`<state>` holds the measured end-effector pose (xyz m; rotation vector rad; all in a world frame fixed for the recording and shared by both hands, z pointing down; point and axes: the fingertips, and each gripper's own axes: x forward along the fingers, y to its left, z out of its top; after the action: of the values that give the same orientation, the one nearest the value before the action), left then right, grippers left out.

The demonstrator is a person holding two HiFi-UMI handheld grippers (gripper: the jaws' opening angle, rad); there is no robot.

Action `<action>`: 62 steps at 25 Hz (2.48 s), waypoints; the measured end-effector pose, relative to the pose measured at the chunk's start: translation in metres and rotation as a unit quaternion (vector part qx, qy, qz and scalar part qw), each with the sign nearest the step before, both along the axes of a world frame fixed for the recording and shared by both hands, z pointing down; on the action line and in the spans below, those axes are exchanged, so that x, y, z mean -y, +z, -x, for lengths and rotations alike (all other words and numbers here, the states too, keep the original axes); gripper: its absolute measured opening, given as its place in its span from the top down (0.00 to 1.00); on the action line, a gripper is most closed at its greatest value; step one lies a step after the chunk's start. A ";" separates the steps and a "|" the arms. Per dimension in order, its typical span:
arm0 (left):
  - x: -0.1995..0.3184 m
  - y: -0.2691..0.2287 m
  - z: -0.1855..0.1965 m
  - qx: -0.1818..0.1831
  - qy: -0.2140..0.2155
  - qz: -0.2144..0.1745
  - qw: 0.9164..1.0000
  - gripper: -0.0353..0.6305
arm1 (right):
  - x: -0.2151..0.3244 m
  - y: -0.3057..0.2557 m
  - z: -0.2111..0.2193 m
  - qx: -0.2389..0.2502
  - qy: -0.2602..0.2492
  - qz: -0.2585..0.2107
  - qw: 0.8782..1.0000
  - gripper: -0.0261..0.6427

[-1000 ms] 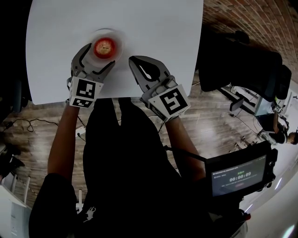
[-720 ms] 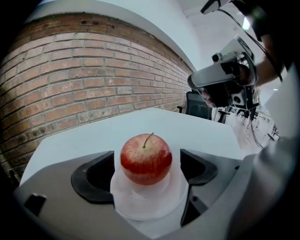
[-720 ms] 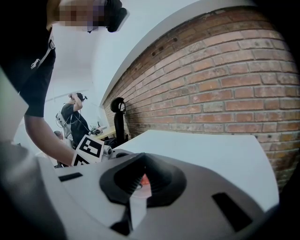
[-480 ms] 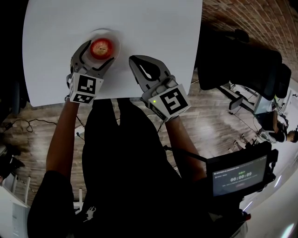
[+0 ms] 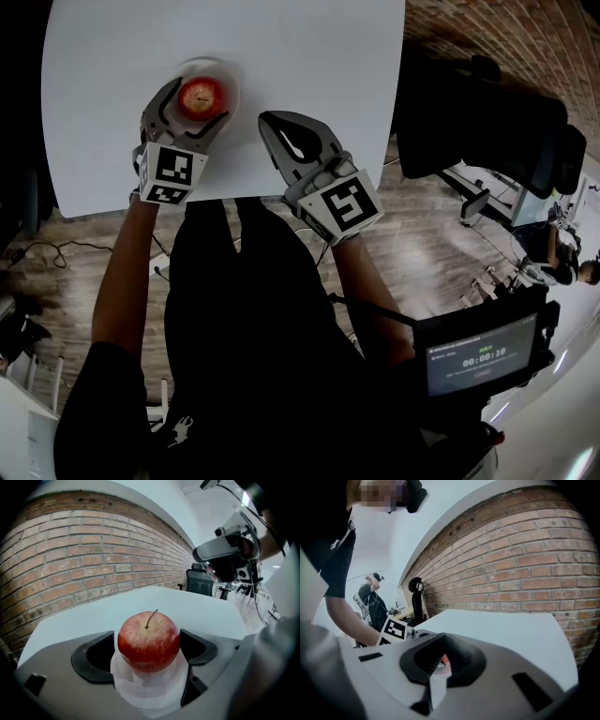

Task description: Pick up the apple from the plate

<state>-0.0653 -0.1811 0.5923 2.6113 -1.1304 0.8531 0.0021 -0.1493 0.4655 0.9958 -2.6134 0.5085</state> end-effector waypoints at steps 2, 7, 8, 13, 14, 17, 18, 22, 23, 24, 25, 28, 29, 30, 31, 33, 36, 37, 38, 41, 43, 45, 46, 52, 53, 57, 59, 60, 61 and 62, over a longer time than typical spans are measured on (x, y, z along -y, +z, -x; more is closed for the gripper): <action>0.001 0.000 -0.001 0.000 0.002 0.000 1.000 0.30 | 0.000 0.000 -0.001 -0.001 0.001 0.001 1.000 0.96; 0.003 0.001 -0.005 -0.001 0.006 0.001 1.000 0.30 | -0.001 0.001 -0.002 -0.002 0.002 0.002 1.000 0.96; 0.004 0.001 -0.006 -0.002 0.006 0.000 1.000 0.30 | -0.001 0.001 -0.003 -0.003 0.002 0.002 1.000 0.96; 0.007 0.002 -0.008 -0.003 0.007 -0.001 1.000 0.31 | -0.001 0.002 -0.006 -0.004 0.007 0.004 1.000 0.96; 0.008 0.002 -0.009 -0.004 0.007 -0.002 1.000 0.31 | -0.001 0.002 -0.007 -0.005 0.008 0.004 1.000 0.96; 0.010 0.002 -0.009 -0.007 0.008 -0.004 1.000 0.31 | 0.000 0.003 -0.008 -0.007 0.011 0.004 1.000 0.96; 0.011 0.002 -0.009 -0.009 0.009 -0.003 1.000 0.31 | 0.000 0.002 -0.007 -0.006 0.012 0.003 1.000 0.96; 0.012 0.001 -0.011 -0.011 0.012 0.000 1.000 0.33 | 0.000 0.001 -0.008 -0.005 0.014 0.001 1.000 0.96; 0.012 0.001 -0.011 -0.012 0.013 0.001 1.000 0.33 | 0.000 0.001 -0.009 -0.005 0.015 0.001 1.000 0.96; 0.012 0.001 -0.012 -0.013 0.013 0.001 1.000 0.33 | 0.000 0.001 -0.009 -0.005 0.015 0.001 1.000 0.96; 0.011 0.001 -0.012 -0.015 0.014 0.001 1.000 0.33 | 0.000 0.001 -0.010 -0.005 0.015 0.002 1.000 0.96; 0.013 -0.002 -0.012 -0.021 0.014 0.000 1.000 0.33 | 0.001 0.002 -0.009 -0.005 0.017 0.003 1.000 0.96; 0.013 -0.004 -0.011 -0.023 0.013 -0.001 1.000 0.33 | 0.002 0.003 -0.009 -0.005 0.018 0.003 1.000 0.96; 0.013 -0.005 -0.011 -0.023 0.013 -0.001 1.000 0.33 | 0.002 0.003 -0.009 -0.004 0.019 0.002 1.000 0.96; 0.012 -0.007 -0.011 -0.023 0.012 -0.002 1.000 0.33 | 0.001 0.002 -0.009 -0.004 0.018 0.002 1.000 0.96; 0.010 -0.012 -0.010 -0.021 0.012 -0.005 1.000 0.33 | -0.001 -0.002 -0.008 -0.003 0.015 -0.001 1.000 0.96; 0.011 -0.017 -0.009 -0.017 0.013 -0.015 1.000 0.33 | 0.000 -0.006 -0.008 0.002 0.011 -0.008 1.000 0.96; 0.011 -0.019 -0.010 -0.018 0.013 -0.016 1.000 0.33 | 0.000 -0.007 -0.008 0.004 0.010 -0.010 1.000 0.96; 0.011 -0.021 -0.010 -0.018 0.011 -0.015 1.000 0.33 | 0.001 -0.008 -0.007 0.005 0.008 -0.012 1.000 0.96; 0.009 -0.031 -0.007 -0.016 0.003 -0.014 1.000 0.33 | 0.000 -0.015 -0.007 0.009 0.005 -0.019 1.000 0.96; 0.008 -0.038 -0.005 -0.014 -0.001 -0.019 1.000 0.33 | 0.001 -0.021 -0.007 0.015 0.006 -0.024 1.000 0.96; 0.006 -0.044 -0.003 -0.011 -0.004 -0.024 1.000 0.33 | 0.000 -0.026 -0.007 0.022 0.008 -0.028 0.999 0.96; 0.006 -0.047 -0.002 -0.009 -0.005 -0.027 1.000 0.33 | -0.001 -0.028 -0.007 0.025 0.008 -0.027 0.999 0.96; 0.001 -0.071 0.003 -0.002 -0.023 -0.043 0.999 0.33 | -0.004 -0.044 -0.004 0.036 -0.005 -0.041 0.998 0.96; 0.000 -0.074 0.005 -0.001 -0.027 -0.044 0.999 0.33 | -0.003 -0.049 -0.002 0.038 -0.008 -0.047 0.998 0.96; -0.007 -0.086 0.009 0.001 -0.042 -0.046 0.998 0.33 | -0.005 -0.059 -0.002 0.046 -0.011 -0.052 0.997 0.96; -0.011 -0.092 0.010 -0.003 -0.051 -0.048 0.998 0.33 | -0.005 -0.063 -0.003 0.050 -0.015 -0.061 0.997 0.96; -0.012 -0.095 0.011 -0.004 -0.055 -0.049 0.997 0.33 | -0.006 -0.065 -0.003 0.050 -0.018 -0.064 0.997 0.96; -0.014 -0.097 0.011 -0.005 -0.059 -0.050 0.997 0.33 | -0.007 -0.067 -0.003 0.050 -0.022 -0.066 0.996 0.96; -0.017 -0.099 0.012 -0.005 -0.063 -0.050 0.997 0.33 | -0.008 -0.069 -0.003 0.051 -0.025 -0.067 0.996 0.96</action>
<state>-0.0773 -0.1641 0.4936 2.5860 -1.3523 0.7761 0.0054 -0.1408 0.3969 0.9667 -2.7876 0.3849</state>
